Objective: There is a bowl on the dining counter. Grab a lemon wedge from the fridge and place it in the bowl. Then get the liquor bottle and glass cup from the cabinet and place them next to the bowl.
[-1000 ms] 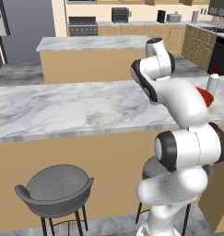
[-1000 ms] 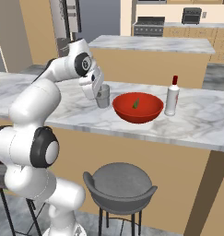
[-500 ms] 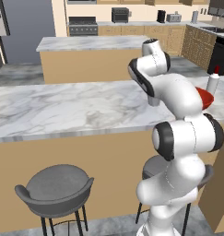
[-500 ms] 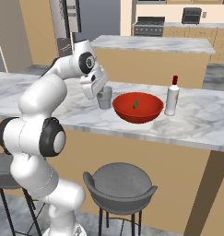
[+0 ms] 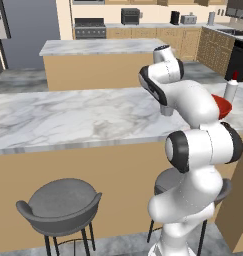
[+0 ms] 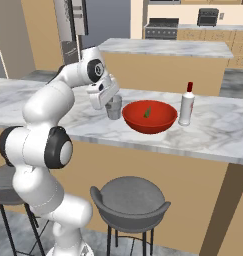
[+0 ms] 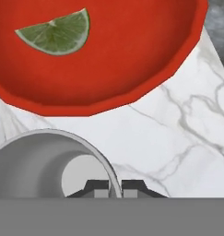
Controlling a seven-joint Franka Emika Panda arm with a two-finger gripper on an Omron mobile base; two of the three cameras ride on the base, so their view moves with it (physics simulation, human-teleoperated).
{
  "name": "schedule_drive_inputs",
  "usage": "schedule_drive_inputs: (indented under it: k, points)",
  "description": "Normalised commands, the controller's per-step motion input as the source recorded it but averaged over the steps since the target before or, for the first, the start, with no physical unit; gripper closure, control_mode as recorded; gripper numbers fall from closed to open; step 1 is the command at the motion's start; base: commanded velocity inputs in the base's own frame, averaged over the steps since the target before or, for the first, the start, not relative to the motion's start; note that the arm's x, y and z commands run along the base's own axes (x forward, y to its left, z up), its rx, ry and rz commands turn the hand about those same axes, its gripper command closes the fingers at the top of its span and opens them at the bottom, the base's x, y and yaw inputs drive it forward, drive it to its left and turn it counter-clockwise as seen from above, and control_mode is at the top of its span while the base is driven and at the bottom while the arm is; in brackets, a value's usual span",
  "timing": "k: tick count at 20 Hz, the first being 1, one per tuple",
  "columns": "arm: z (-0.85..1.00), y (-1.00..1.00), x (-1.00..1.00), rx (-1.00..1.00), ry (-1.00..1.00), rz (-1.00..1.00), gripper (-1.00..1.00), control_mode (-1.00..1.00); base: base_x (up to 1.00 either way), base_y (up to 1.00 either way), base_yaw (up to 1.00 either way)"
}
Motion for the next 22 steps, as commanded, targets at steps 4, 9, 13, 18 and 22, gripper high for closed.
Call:
schedule_drive_inputs:
  k: [4,9,13,18,22]
  points:
    - [-0.22,0.00,-0.07,0.00,-0.04,-0.04,1.00,-1.00,0.00,0.00,0.00]
    - [-0.01,0.00,-0.09,0.00,-0.08,-0.02,-1.00,-1.00,0.00,0.00,0.00]
    - [0.15,0.01,-0.01,0.01,-0.10,-0.01,-1.00,-1.00,0.00,0.00,0.00]
    - [0.56,0.01,-0.13,0.02,-0.13,0.00,-1.00,-1.00,0.00,0.00,0.00]
    - [0.98,0.12,-0.53,0.05,-0.21,0.00,-1.00,-1.00,0.00,0.00,0.00]
